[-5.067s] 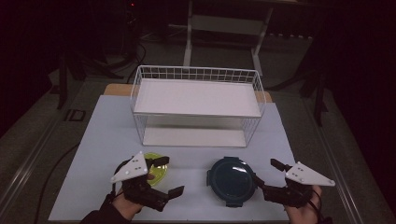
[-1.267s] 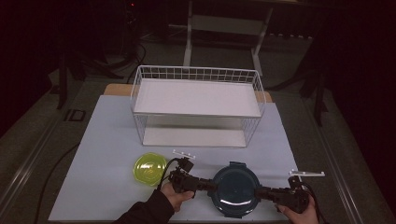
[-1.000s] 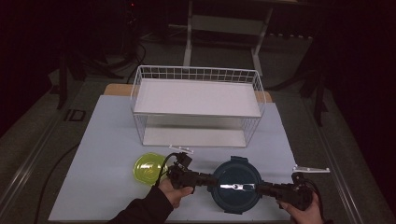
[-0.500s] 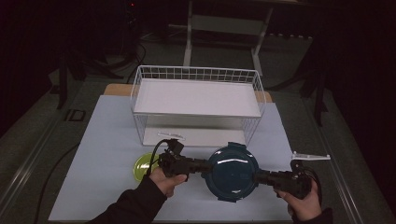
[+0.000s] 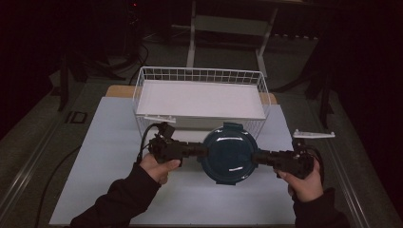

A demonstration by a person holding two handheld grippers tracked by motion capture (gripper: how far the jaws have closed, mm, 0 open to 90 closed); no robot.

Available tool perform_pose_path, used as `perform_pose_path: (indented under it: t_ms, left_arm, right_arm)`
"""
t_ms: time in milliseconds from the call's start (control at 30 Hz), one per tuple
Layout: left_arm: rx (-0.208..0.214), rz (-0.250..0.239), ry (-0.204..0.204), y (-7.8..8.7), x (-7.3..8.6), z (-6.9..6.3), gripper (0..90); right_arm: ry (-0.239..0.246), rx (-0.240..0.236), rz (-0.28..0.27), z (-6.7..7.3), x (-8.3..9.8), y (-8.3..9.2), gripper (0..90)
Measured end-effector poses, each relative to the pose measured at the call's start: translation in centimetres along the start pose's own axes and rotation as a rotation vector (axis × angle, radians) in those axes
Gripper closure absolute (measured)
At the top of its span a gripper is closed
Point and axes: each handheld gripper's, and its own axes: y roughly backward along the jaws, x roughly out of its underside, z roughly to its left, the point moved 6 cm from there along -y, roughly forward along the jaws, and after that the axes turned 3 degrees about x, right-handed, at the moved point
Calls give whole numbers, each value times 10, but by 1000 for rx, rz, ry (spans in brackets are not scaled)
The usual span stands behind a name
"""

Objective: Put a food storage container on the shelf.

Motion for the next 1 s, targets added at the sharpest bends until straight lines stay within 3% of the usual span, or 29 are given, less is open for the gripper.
perform_pose_path:
  t_ms: [300,667,1000]
  left_arm:
    - [-20,-55,-6,24,-33,1,577]
    - [-49,-99,-5,50,-68,8,576]
    - [-62,-137,16,63,-94,28,575]
  right_arm:
    - [32,-12,-18,10,-53,-12,566]
    - [54,-18,-9,18,-101,-30,565]
    - [24,-24,0,12,-134,-51,565]
